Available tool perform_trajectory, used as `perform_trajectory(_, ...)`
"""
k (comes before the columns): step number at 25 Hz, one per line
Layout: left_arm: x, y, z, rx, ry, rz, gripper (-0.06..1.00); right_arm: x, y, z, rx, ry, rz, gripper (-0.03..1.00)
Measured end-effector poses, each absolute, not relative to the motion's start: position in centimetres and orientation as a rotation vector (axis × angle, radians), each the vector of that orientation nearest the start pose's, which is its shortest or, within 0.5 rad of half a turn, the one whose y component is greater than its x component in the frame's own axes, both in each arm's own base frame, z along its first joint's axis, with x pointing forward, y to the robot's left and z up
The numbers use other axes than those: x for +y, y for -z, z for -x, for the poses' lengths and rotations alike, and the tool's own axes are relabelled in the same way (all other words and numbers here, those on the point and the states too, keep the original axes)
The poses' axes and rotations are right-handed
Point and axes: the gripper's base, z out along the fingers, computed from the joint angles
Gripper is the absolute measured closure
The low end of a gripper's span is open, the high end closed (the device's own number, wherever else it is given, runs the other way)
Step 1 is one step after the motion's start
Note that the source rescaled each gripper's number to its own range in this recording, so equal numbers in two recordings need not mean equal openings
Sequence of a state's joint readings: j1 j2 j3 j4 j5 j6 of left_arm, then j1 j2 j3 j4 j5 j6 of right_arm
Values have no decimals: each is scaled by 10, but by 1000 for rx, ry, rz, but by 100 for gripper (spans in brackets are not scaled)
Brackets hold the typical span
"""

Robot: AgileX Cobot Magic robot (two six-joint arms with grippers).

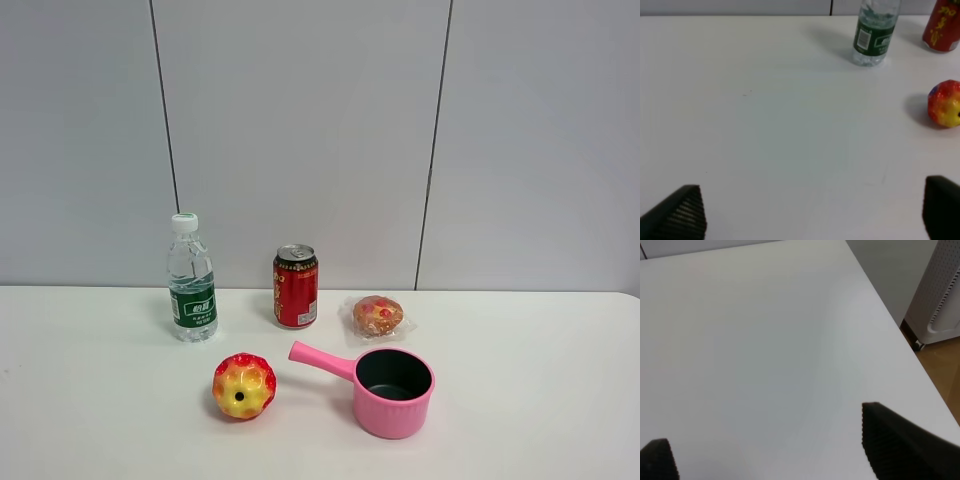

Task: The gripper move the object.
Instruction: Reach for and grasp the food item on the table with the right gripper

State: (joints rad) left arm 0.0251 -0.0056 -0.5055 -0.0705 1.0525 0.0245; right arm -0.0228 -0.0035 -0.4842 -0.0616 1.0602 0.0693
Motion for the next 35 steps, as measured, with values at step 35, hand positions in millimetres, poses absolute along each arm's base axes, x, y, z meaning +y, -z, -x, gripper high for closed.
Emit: perform_trajectory(35,-6,-280,6,2023,53,-3,-6,8,-351,6,1921,-109,-13,57)
